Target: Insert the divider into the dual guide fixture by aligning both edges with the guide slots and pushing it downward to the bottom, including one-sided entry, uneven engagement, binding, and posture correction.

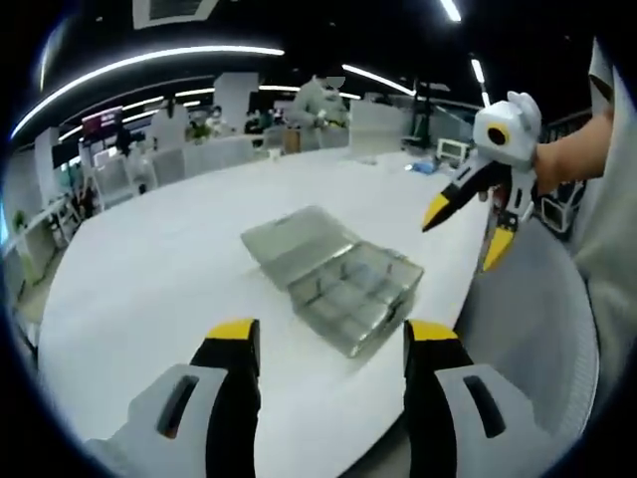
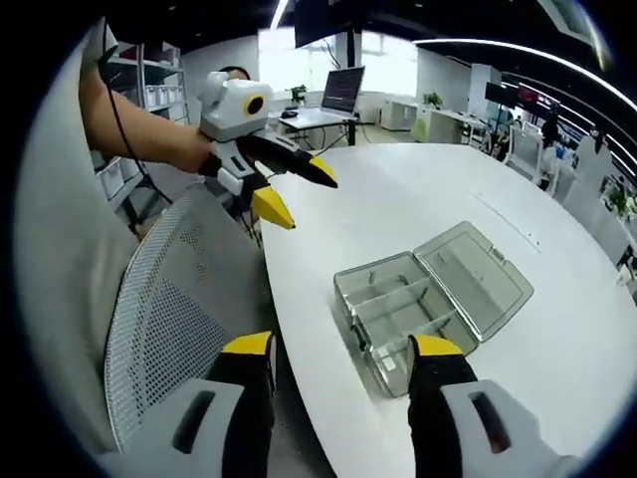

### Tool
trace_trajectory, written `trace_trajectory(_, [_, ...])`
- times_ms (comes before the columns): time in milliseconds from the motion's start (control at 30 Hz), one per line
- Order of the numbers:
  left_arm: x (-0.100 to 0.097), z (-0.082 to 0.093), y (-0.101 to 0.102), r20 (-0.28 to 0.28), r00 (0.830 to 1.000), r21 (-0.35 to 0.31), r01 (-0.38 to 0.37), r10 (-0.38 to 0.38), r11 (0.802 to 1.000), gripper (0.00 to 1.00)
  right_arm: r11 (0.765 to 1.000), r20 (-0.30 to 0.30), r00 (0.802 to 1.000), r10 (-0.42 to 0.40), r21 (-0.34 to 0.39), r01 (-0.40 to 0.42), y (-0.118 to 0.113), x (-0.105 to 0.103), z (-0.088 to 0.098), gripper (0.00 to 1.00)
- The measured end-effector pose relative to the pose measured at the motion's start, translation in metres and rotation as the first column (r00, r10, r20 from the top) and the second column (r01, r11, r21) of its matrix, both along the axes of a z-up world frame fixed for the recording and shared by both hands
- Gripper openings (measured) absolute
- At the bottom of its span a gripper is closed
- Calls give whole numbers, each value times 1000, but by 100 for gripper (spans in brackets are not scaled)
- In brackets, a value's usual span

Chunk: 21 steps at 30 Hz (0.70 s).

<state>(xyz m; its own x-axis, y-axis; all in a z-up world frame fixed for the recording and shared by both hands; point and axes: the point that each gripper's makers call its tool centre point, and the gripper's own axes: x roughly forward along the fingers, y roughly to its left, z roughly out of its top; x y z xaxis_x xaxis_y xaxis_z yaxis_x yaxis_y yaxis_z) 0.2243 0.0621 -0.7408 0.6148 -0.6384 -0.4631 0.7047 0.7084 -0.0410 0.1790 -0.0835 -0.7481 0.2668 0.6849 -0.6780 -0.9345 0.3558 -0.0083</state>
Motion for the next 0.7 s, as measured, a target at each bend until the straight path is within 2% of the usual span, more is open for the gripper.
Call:
trace_trajectory(300, [19,-18,19,-8,1000,45,18,-17,999,56,1000,7,1000,-5,8,5,3,0,6,52])
trace_trajectory(433, [27,-34,32,-14,998,120,58,-57,991,56,1000,6,1000,-12,14,12,2,-2,6,52])
trace_trajectory(600, [44,-45,49,-25,996,162,85,-82,983,55,1000,5,1000,-11,17,11,4,-4,6,52])
trace_trajectory(700, [52,-50,52,-16,992,184,126,-125,975,53,1000,7,1000,-12,21,12,4,-4,8,52])
